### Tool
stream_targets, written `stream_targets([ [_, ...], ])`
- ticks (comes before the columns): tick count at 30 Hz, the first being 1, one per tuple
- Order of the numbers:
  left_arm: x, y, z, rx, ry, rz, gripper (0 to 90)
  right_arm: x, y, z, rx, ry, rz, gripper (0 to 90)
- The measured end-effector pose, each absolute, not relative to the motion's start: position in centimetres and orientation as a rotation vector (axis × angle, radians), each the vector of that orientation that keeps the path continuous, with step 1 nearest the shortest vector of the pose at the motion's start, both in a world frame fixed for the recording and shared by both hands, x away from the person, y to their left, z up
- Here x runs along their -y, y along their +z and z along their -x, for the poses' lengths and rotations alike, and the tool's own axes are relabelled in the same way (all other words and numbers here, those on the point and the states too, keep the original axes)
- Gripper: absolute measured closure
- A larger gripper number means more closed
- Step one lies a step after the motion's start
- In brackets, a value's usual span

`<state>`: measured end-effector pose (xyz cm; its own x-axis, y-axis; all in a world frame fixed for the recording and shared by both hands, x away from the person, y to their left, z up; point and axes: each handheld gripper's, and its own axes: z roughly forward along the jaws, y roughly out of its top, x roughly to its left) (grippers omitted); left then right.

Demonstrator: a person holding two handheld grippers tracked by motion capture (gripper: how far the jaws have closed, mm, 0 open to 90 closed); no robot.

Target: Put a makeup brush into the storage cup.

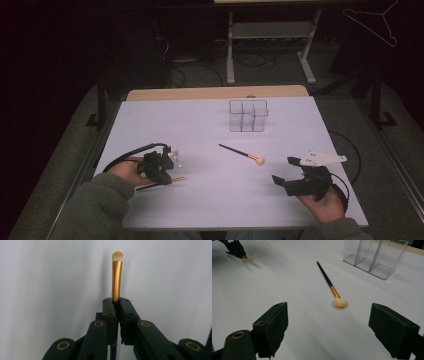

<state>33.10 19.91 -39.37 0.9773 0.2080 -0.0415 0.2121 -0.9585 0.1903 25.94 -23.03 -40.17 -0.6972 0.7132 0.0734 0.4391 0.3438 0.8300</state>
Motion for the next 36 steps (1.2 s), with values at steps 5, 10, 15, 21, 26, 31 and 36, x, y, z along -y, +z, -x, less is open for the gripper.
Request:
stream_targets([
  [5, -20.2, -38.0, -33.0, -0.337, -0.034, -2.826, 83.8, 22.9, -40.0, -25.9, -2.310, 1.302, -1.018, 14.9],
  [10, -20.4, -36.6, -32.7, -0.390, -0.029, -2.679, 83.8, 22.6, -39.8, -26.0, -2.328, 1.322, -0.997, 15.8],
  [15, -20.5, -35.8, -32.5, -0.429, -0.053, -2.523, 83.7, 21.9, -39.3, -26.0, -2.352, 1.363, -0.969, 15.8],
  [21, -20.4, -35.5, -32.4, -0.452, -0.043, -2.434, 83.7, 20.6, -38.5, -26.0, -2.399, 1.395, -0.933, 16.4],
  [26, -20.0, -34.8, -32.2, -0.466, -0.061, -2.314, 83.7, 19.4, -37.8, -26.2, -2.438, 1.445, -0.898, 18.5],
  [31, -19.6, -34.4, -32.2, -0.476, -0.092, -2.199, 83.6, 17.6, -36.8, -26.6, -2.476, 1.479, -0.833, 21.5],
  [36, -18.4, -34.2, -31.8, -0.491, -0.111, -2.110, 83.6, 15.5, -36.2, -27.0, -2.517, 1.504, -0.767, 24.1],
])
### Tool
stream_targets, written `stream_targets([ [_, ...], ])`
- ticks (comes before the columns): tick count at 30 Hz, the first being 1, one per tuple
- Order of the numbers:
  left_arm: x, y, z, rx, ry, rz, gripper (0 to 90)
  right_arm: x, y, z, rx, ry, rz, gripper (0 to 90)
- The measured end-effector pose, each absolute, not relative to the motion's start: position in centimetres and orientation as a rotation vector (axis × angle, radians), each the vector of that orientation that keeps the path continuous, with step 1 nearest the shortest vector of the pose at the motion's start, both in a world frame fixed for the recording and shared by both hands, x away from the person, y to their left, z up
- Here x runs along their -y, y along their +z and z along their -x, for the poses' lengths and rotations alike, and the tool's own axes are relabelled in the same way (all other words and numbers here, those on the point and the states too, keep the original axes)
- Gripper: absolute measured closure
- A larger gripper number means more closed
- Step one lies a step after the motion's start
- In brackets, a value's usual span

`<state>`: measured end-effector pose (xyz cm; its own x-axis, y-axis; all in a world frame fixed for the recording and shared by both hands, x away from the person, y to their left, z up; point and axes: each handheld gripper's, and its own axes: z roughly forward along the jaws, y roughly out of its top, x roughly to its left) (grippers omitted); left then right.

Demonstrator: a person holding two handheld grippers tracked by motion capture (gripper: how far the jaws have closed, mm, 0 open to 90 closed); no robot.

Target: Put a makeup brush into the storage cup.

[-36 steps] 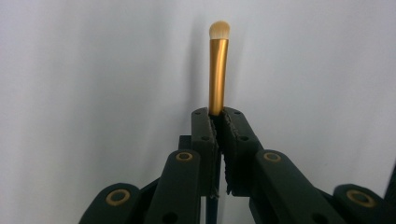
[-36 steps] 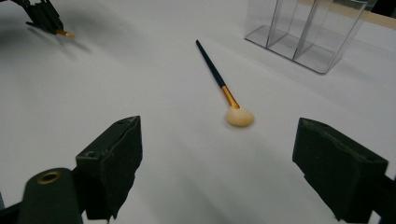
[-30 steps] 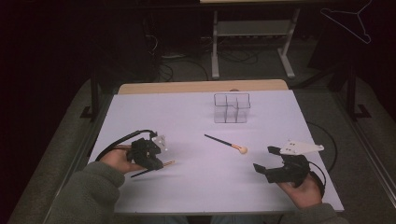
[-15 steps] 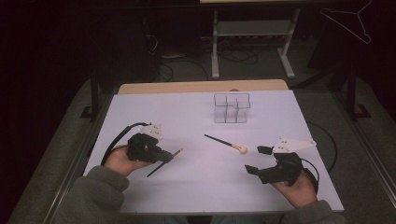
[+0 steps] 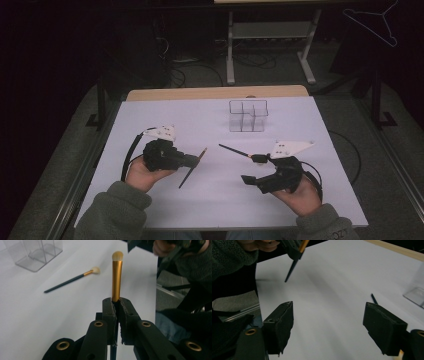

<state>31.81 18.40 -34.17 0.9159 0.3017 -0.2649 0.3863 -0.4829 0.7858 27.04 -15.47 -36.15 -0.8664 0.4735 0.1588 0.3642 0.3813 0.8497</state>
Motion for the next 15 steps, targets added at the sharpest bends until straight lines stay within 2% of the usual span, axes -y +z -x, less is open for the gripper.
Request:
stream_targets([
  [15, -15.6, -33.6, -31.3, -0.495, -0.123, -1.950, 83.6, 11.3, -35.1, -28.0, -2.584, 1.569, -0.678, 35.3],
])
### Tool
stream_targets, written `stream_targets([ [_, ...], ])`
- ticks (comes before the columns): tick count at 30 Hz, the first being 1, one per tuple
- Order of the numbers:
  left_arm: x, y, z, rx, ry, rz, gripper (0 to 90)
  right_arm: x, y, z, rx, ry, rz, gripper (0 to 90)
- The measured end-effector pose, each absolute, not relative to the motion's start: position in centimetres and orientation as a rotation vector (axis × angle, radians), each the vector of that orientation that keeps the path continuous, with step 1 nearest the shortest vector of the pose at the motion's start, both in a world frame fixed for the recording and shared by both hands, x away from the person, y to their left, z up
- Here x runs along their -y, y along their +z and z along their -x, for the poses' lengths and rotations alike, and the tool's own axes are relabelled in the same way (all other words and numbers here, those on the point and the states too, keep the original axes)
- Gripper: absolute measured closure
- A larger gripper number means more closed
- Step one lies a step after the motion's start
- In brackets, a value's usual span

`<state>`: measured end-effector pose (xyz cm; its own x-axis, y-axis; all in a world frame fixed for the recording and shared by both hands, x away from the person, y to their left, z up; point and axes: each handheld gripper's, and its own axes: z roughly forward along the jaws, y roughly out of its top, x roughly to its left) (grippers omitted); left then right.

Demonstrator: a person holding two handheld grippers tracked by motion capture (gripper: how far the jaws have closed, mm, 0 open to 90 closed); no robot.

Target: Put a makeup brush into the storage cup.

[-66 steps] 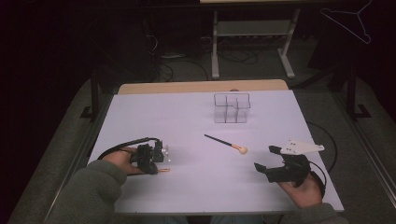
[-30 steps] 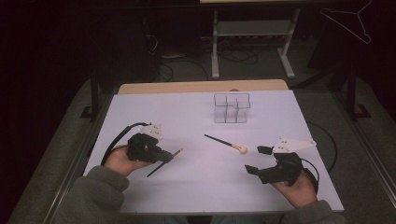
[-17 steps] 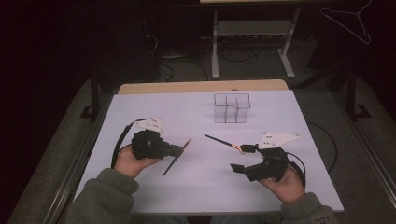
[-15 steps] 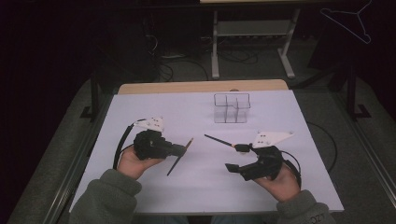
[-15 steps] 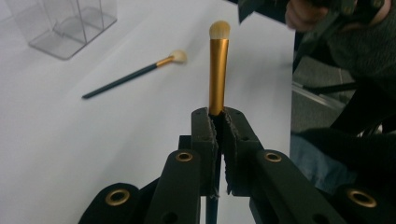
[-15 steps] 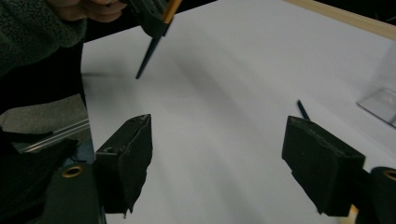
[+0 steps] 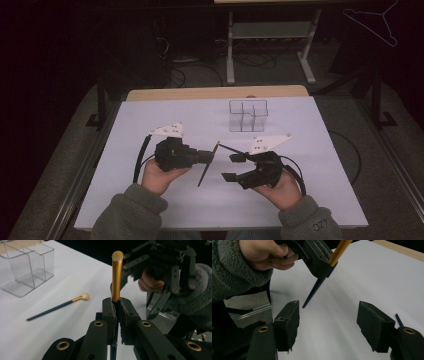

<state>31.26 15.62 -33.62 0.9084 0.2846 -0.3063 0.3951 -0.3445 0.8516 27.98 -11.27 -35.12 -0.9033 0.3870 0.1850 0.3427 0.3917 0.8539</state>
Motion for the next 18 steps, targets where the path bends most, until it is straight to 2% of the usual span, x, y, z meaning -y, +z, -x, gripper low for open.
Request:
stream_targets([
  [18, -13.5, -33.6, -31.0, -0.484, -0.131, -1.887, 83.5, 10.1, -35.5, -29.2, -2.630, 1.638, -0.744, 61.9],
])
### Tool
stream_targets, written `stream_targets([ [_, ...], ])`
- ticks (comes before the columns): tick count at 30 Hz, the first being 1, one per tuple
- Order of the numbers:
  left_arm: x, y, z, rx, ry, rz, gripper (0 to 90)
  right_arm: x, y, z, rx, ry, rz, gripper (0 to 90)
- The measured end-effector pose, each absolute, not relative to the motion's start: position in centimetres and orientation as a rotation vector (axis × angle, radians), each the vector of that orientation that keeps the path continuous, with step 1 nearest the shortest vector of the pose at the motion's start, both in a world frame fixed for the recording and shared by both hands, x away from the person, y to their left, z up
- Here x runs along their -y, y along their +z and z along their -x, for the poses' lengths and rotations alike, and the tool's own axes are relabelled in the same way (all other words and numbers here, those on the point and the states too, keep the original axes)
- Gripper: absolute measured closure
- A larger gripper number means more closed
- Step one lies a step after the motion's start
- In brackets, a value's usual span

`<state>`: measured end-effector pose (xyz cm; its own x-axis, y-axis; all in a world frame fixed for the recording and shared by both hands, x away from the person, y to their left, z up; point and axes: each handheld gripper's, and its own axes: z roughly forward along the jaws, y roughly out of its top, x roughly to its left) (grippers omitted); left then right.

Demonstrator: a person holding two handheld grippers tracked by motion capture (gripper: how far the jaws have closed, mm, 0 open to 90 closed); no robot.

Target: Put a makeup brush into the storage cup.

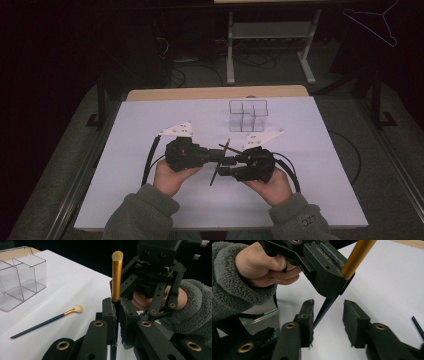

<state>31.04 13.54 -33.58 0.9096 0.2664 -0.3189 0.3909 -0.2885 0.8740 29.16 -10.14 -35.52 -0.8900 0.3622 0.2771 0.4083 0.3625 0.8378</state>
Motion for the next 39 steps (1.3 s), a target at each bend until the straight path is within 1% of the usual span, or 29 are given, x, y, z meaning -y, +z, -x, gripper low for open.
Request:
stream_targets([
  [2, -13.5, -33.6, -31.1, -0.483, -0.132, -1.884, 83.6, 10.1, -35.6, -29.2, 2.544, -1.595, 0.735, 63.7],
  [3, -13.4, -33.6, -31.1, -0.481, -0.129, -1.881, 83.6, 10.0, -35.6, -29.2, 2.536, -1.600, 0.735, 66.1],
  [5, -13.3, -33.7, -31.0, -0.484, -0.135, -1.874, 83.6, 10.0, -35.6, -29.3, 2.536, -1.605, 0.736, 66.8],
  [6, -13.3, -33.7, -31.0, -0.483, -0.132, -1.875, 83.5, 10.0, -35.7, -29.3, 2.527, -1.613, 0.740, 69.9],
  [7, -13.2, -33.7, -30.9, -0.487, -0.135, -1.874, 83.5, 10.0, -35.7, -29.3, 2.527, -1.613, 0.740, 69.9],
  [10, -13.2, -33.7, -31.0, -0.482, -0.129, -1.881, 83.5, 10.0, -35.7, -29.4, 2.526, -1.606, 0.741, 75.5],
  [17, -13.2, -33.8, -30.9, -0.477, -0.112, -1.898, 82.7, 10.0, -35.9, -29.6, 2.501, -1.585, 0.773, 81.7],
  [23, -13.3, -34.0, -30.8, -0.487, -0.105, -1.914, 80.8, 9.9, -36.2, -29.7, 2.506, -1.554, 0.790, 82.5],
  [25, -13.5, -34.0, -30.8, -0.489, -0.090, -1.925, 76.6, 9.9, -36.3, -29.8, 2.514, -1.540, 0.804, 82.6],
  [26, -13.6, -34.0, -30.7, -0.500, -0.085, -1.933, 72.4, 10.1, -36.4, -29.9, 2.509, -1.530, 0.812, 82.6],
  [27, -13.7, -34.0, -30.7, -0.504, -0.086, -1.938, 71.2, 10.2, -36.5, -30.0, 2.517, -1.524, 0.817, 82.6],
  [39, -16.1, -35.4, -29.5, -0.543, -0.017, -2.013, 68.6, 12.5, -36.2, -30.9, 2.583, -1.460, 0.887, 82.6],
])
